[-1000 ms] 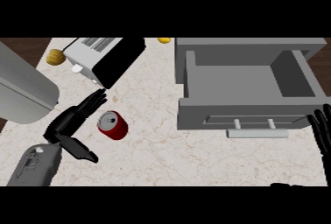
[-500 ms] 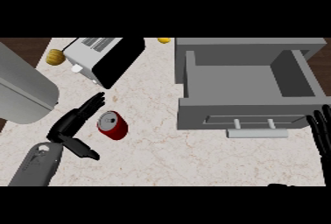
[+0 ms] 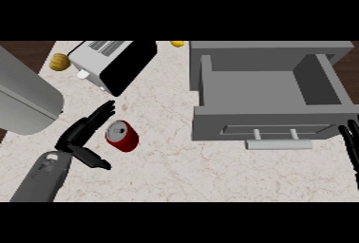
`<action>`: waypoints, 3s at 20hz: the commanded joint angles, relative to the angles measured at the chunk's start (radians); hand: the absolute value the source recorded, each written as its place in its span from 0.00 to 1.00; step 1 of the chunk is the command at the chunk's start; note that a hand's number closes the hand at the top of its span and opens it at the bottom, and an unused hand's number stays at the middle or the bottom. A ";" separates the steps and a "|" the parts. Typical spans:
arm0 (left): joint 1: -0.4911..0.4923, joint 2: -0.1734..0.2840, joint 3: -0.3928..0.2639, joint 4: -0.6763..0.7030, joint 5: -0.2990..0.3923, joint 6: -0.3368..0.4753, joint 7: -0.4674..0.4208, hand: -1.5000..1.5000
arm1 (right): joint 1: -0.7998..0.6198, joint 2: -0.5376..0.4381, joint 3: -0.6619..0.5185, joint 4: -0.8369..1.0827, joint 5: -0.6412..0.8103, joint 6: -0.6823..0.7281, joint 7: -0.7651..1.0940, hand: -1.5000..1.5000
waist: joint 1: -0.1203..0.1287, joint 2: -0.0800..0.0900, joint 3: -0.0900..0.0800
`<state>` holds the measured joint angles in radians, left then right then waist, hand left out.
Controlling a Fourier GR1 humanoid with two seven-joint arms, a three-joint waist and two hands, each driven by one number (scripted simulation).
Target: Pick up the can, place it into the drawer and close the drawer
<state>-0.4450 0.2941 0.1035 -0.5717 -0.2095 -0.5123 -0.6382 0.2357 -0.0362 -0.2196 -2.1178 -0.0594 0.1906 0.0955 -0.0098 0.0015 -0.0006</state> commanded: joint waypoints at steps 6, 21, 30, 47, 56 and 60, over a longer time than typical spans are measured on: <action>-0.017 -0.051 -0.033 0.101 -0.049 0.038 -0.133 0.00 | -0.032 -0.021 -0.045 0.005 -0.034 0.004 0.040 0.00 | 0.001 0.000 0.000; -0.086 -0.121 -0.029 0.099 -0.023 0.055 -0.020 0.00 | 0.029 0.020 -0.012 -0.074 -0.016 0.016 0.047 0.00 | 0.003 -0.002 0.000; -0.117 -0.152 -0.048 0.175 -0.053 0.056 -0.118 1.00 | 0.117 0.035 0.022 -0.127 -0.022 0.033 0.016 0.00 | -0.004 0.000 0.000; -0.037 -0.194 0.098 -0.113 0.156 0.139 0.130 1.00 | 0.076 0.035 -0.008 -0.106 -0.030 -0.002 0.024 0.00 | 0.020 -0.007 0.001; 0.120 -0.279 0.140 -0.488 0.212 0.453 0.322 1.00 | 0.096 0.029 -0.049 -0.097 -0.057 0.023 -0.005 0.00 | 0.020 -0.008 0.002; 0.060 -0.292 0.042 -0.585 0.207 0.556 0.397 1.00 | 0.116 0.016 -0.074 -0.093 -0.090 0.052 -0.021 0.00 | 0.006 -0.005 0.001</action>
<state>-0.3893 0.0333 0.2234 -1.0541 0.0018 -0.0664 -0.2852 0.3321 -0.0132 -0.2688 -2.2162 -0.1210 0.2140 0.0961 0.0082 -0.0061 0.0011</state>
